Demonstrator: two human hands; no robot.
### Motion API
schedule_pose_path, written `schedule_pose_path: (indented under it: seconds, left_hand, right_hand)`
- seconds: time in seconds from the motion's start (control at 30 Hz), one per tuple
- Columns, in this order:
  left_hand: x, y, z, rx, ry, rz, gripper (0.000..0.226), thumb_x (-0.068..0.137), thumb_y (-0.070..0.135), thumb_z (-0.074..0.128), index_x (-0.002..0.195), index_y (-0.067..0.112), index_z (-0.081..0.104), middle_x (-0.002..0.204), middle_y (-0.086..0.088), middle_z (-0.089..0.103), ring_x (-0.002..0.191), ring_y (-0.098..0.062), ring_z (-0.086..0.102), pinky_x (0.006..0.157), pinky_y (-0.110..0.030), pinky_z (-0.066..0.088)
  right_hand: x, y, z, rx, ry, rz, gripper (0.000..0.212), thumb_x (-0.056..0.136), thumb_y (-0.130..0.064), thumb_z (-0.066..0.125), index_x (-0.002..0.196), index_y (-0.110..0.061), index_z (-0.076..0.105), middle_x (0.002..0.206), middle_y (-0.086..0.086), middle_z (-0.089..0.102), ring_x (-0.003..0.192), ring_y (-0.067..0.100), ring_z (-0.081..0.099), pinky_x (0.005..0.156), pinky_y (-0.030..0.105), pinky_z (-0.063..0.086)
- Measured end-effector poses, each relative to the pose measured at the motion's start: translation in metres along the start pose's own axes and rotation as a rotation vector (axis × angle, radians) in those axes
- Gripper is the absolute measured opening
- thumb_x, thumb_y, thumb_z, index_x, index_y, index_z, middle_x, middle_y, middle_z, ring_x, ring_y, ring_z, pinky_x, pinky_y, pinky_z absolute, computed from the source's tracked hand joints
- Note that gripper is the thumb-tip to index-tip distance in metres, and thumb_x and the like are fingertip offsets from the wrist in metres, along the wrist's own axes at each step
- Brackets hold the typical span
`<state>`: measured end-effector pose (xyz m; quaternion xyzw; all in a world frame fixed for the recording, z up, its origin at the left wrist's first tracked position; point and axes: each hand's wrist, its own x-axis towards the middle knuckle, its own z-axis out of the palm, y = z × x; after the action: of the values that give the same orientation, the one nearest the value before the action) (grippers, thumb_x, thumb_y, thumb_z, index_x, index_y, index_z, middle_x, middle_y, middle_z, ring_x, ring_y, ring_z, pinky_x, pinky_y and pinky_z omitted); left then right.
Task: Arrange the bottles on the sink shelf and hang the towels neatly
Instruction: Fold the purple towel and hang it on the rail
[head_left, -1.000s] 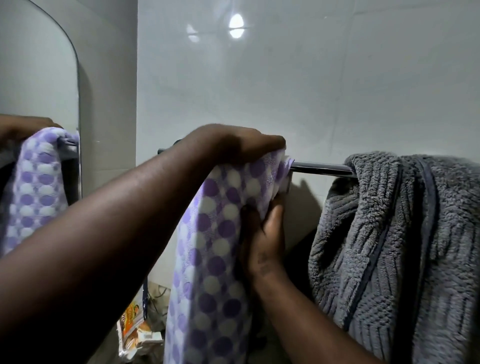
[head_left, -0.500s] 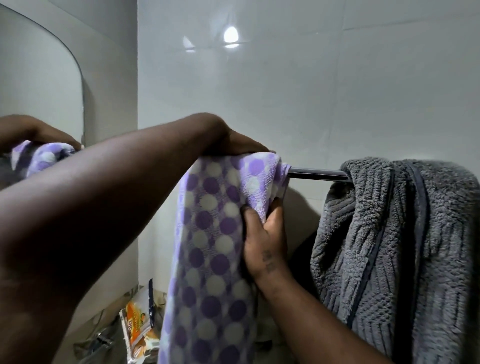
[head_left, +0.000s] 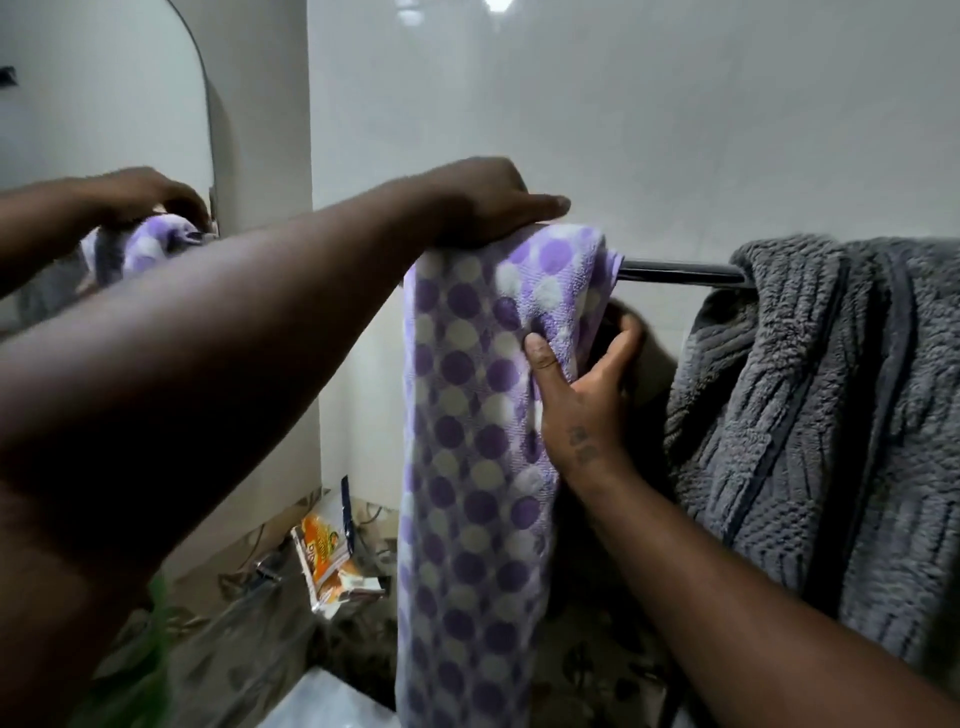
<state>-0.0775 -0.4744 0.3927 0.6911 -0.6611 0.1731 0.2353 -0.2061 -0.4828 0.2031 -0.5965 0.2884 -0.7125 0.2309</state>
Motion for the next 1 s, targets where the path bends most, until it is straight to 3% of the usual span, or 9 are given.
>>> schedule_pose_path:
  seconds: [0.1,0.17,0.23,0.37,0.53,0.63,0.83,0.9,1.0]
  left_hand:
    - [-0.035,-0.003,0.028,-0.086,0.45,0.139,0.055,0.095,0.063,0.04,0.102,0.019,0.073,0.102,-0.003,0.076,0.102,-0.029,0.067,0.085,-0.039,0.048]
    - [-0.068,0.001,0.063,-0.115,0.579,0.201,0.058,0.095,0.064,0.034,0.13,0.031,0.066,0.136,0.003,0.067,0.131,-0.022,0.056,0.109,-0.038,0.037]
    - [-0.097,0.004,0.099,-0.075,0.668,0.195,0.067,0.098,0.064,0.034,0.154,0.029,0.046,0.163,-0.002,0.041,0.154,-0.022,0.031,0.124,-0.046,0.02]
    - [-0.135,0.007,0.15,-0.009,0.676,0.157,0.075,0.1,0.06,0.041,0.162,0.019,0.029,0.171,-0.019,0.016,0.159,-0.037,0.01,0.125,-0.059,0.012]
    - [-0.164,0.011,0.205,-0.026,0.636,0.18,0.076,0.099,0.059,0.043,0.161,0.017,0.029,0.169,-0.023,0.014,0.158,-0.042,0.008,0.123,-0.064,0.016]
    - [-0.179,0.018,0.231,-0.074,0.651,0.181,0.075,0.099,0.058,0.042,0.16,0.018,0.03,0.17,-0.022,0.013,0.159,-0.04,0.007,0.124,-0.063,0.015]
    - [-0.199,0.063,0.247,-0.246,0.71,0.276,0.069,0.1,0.054,0.045,0.156,0.017,0.035,0.167,-0.02,0.023,0.158,-0.037,0.017,0.126,-0.055,0.017]
    - [-0.201,0.086,0.239,-0.304,0.713,0.353,0.065,0.101,0.051,0.046,0.154,0.015,0.038,0.165,-0.018,0.031,0.156,-0.034,0.026,0.124,-0.053,0.024]
    - [-0.195,0.125,0.227,-0.553,0.615,0.418,0.065,0.1,0.047,0.052,0.153,0.009,0.042,0.161,-0.012,0.041,0.149,-0.025,0.041,0.117,-0.049,0.039]
  right_hand:
    - [0.002,0.005,-0.006,-0.003,-0.055,0.056,0.086,0.086,-0.037,0.077,0.151,-0.02,0.025,0.142,0.007,0.056,0.123,0.019,0.058,0.107,0.034,0.045]
    - [0.001,0.004,-0.01,-0.061,-0.161,0.155,0.099,0.091,-0.039,0.072,0.162,-0.018,0.005,0.154,0.012,0.044,0.135,0.02,0.048,0.108,0.025,0.036]
    - [-0.003,0.008,-0.014,-0.093,-0.213,0.194,0.097,0.096,-0.031,0.067,0.162,-0.014,-0.002,0.16,0.011,0.036,0.142,0.02,0.041,0.105,0.019,0.03]
    - [-0.021,0.012,-0.029,-0.179,-0.242,0.186,0.085,0.098,-0.032,0.064,0.162,-0.013,0.01,0.152,0.008,0.045,0.136,0.019,0.047,0.094,0.014,0.032]
    - [-0.071,0.028,-0.064,-0.219,-0.185,0.11,0.063,0.092,-0.027,0.07,0.147,-0.022,0.039,0.124,-0.005,0.06,0.111,0.01,0.059,0.098,0.033,0.048]
    - [-0.1,0.027,-0.094,-0.245,-0.131,0.018,0.057,0.085,-0.032,0.067,0.138,-0.03,0.049,0.13,-0.011,0.06,0.12,0.01,0.06,0.103,0.047,0.049]
    - [-0.111,-0.007,-0.173,-0.571,0.265,-0.442,0.053,0.078,-0.019,0.074,0.125,0.003,0.064,0.144,0.023,0.052,0.135,0.04,0.048,0.112,0.055,0.037]
    - [-0.097,-0.009,-0.195,-0.632,0.403,-0.345,0.075,0.073,-0.029,0.079,0.136,0.004,0.054,0.153,0.027,0.04,0.143,0.043,0.038,0.118,0.055,0.029]
    - [-0.074,0.0,-0.22,-0.506,0.379,0.021,0.105,0.069,-0.039,0.088,0.155,-0.019,0.03,0.154,0.014,0.04,0.141,0.026,0.04,0.119,0.044,0.031]
